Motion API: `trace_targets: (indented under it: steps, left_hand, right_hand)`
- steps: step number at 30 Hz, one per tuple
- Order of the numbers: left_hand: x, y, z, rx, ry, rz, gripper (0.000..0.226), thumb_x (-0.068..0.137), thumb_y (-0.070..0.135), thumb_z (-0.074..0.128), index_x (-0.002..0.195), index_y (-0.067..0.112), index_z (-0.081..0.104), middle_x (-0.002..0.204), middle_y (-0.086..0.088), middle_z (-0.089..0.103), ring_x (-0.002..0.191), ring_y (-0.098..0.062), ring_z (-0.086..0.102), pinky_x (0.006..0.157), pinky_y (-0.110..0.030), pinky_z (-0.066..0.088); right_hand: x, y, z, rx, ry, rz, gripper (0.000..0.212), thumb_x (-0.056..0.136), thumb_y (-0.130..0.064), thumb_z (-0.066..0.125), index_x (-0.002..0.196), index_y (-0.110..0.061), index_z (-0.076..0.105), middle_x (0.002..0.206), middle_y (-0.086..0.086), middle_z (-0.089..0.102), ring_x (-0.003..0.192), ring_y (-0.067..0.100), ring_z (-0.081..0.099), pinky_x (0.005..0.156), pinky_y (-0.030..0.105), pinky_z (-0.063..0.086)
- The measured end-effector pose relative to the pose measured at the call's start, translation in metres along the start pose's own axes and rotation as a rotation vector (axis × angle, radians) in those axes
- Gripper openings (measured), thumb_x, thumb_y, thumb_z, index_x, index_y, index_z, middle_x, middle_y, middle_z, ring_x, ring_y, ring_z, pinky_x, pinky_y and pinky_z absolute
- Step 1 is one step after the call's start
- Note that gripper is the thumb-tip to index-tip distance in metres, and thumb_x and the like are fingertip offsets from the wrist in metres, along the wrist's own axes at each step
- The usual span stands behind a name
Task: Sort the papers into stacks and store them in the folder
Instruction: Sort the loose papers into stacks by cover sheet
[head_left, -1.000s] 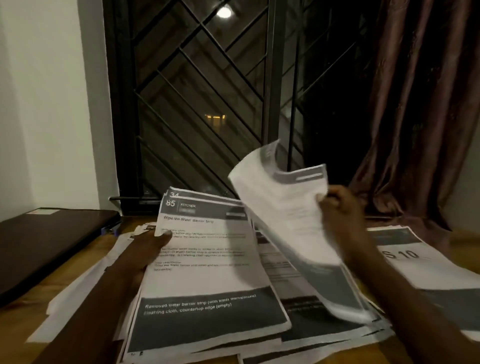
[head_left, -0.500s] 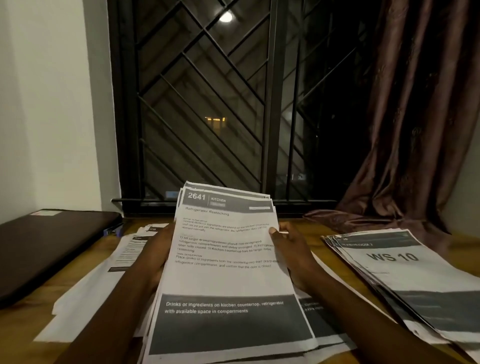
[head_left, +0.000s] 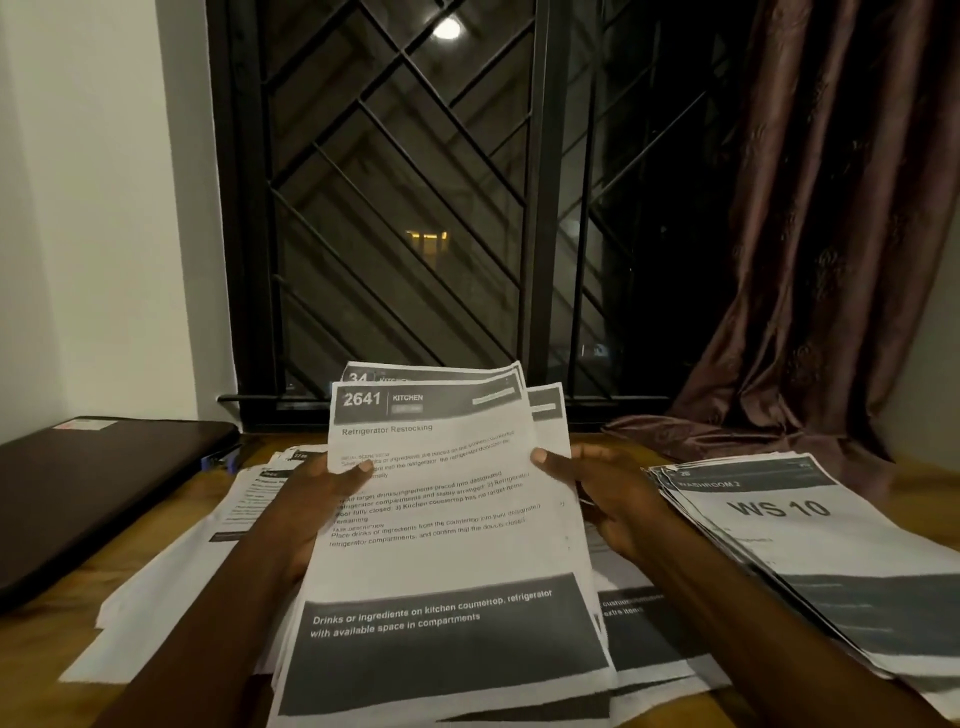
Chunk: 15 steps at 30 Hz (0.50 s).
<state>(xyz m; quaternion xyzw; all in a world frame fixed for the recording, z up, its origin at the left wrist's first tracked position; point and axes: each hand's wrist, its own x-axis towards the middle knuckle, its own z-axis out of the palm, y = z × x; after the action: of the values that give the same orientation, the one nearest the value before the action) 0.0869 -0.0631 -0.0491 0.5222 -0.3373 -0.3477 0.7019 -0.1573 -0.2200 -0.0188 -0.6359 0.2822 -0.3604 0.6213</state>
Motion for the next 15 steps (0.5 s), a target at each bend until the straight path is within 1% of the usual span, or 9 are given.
trace_targets:
  steps: [1,3,4,6,7,9,10,12,15]
  left_hand:
    - [0.003,-0.001,-0.006,-0.010,-0.011,0.006,0.051,0.074,0.020,0.071,0.122,0.007,0.060,0.118,-0.021,0.068,0.107,-0.044,0.065,0.096,-0.062,0.046]
    - [0.007,-0.003,-0.016,-0.018,0.002,-0.001,0.058,0.074,0.021,0.075,0.128,0.006,0.057,0.124,-0.023,0.064,0.112,-0.047,0.061,0.099,-0.067,0.040]
    - [0.008,-0.003,-0.020,-0.009,0.044,-0.007,0.053,0.078,0.018,0.073,0.127,0.005,0.056,0.123,-0.023,0.064,0.110,-0.047,0.062,0.097,-0.066,0.043]
    - [0.015,-0.005,-0.037,-0.025,0.123,0.005,0.036,0.086,0.018,0.066,0.118,0.005,0.059,0.116,-0.019,0.067,0.100,-0.042,0.065,0.086,-0.055,0.052]
    - [0.024,-0.010,-0.051,-0.019,0.165,-0.002,0.041,0.083,0.028,0.072,0.117,0.008,0.061,0.115,-0.017,0.068,0.100,-0.039,0.065,0.085,-0.052,0.053]
    - [0.063,-0.041,-0.104,0.038,0.210,-0.027,0.073,0.062,0.052,0.086,0.120,0.016,0.063,0.122,-0.014,0.067,0.108,-0.036,0.066,0.092,-0.056,0.052]
    - [0.085,-0.062,-0.135,0.060,0.202,-0.028,0.079,0.060,0.057,0.086,0.125,0.020,0.061,0.127,-0.012,0.065,0.111,-0.035,0.065,0.094,-0.057,0.050]
    - [0.112,-0.087,-0.175,0.052,0.191,-0.038,0.076,0.067,0.055,0.084,0.131,0.024,0.057,0.133,-0.011,0.062,0.116,-0.034,0.063,0.097,-0.058,0.047]
    - [0.087,-0.067,-0.146,0.116,0.135,-0.037,0.071,0.072,0.054,0.082,0.130,0.022,0.058,0.131,-0.011,0.063,0.118,-0.034,0.062,0.099,-0.057,0.046]
  right_hand:
    - [0.001,-0.001,-0.003,-0.036,0.046,-0.052,0.014,0.081,-0.019,0.074,0.080,-0.009,0.064,0.085,0.012,0.074,0.077,0.025,0.070,0.065,0.031,0.055]
    - [0.011,-0.002,-0.017,-0.170,0.216,-0.198,0.026,0.082,-0.024,0.073,0.062,-0.019,0.056,0.070,0.008,0.067,0.068,0.024,0.062,0.068,0.031,0.046]
    - [0.015,-0.006,-0.027,-0.288,0.318,-0.253,0.030,0.084,-0.024,0.071,0.060,-0.018,0.054,0.064,0.004,0.062,0.064,0.022,0.057,0.066,0.029,0.041]
    - [0.019,-0.015,-0.049,-0.500,0.464,-0.300,0.027,0.089,-0.023,0.063,0.064,-0.016,0.055,0.064,0.001,0.058,0.064,0.021,0.053,0.064,0.030,0.037]
    - [0.020,-0.018,-0.061,-0.525,0.481,-0.312,0.022,0.091,-0.022,0.060,0.070,-0.015,0.059,0.067,0.002,0.059,0.066,0.022,0.055,0.066,0.030,0.039]
    - [0.021,-0.018,-0.081,-0.508,0.471,-0.308,0.016,0.094,-0.022,0.056,0.081,-0.014,0.063,0.070,0.003,0.062,0.066,0.021,0.057,0.069,0.032,0.042]
    - [0.023,-0.016,-0.088,-0.493,0.471,-0.305,0.016,0.094,-0.021,0.056,0.081,-0.014,0.063,0.069,0.003,0.062,0.063,0.019,0.057,0.067,0.031,0.042]
    - [0.027,-0.012,-0.095,-0.476,0.481,-0.292,0.021,0.093,-0.020,0.058,0.073,-0.016,0.060,0.063,0.004,0.060,0.053,0.014,0.052,0.057,0.025,0.037]
    - [0.031,-0.009,-0.095,-0.482,0.482,-0.263,0.026,0.093,-0.019,0.060,0.067,-0.015,0.057,0.058,0.004,0.057,0.038,0.003,0.046,0.046,0.020,0.030]
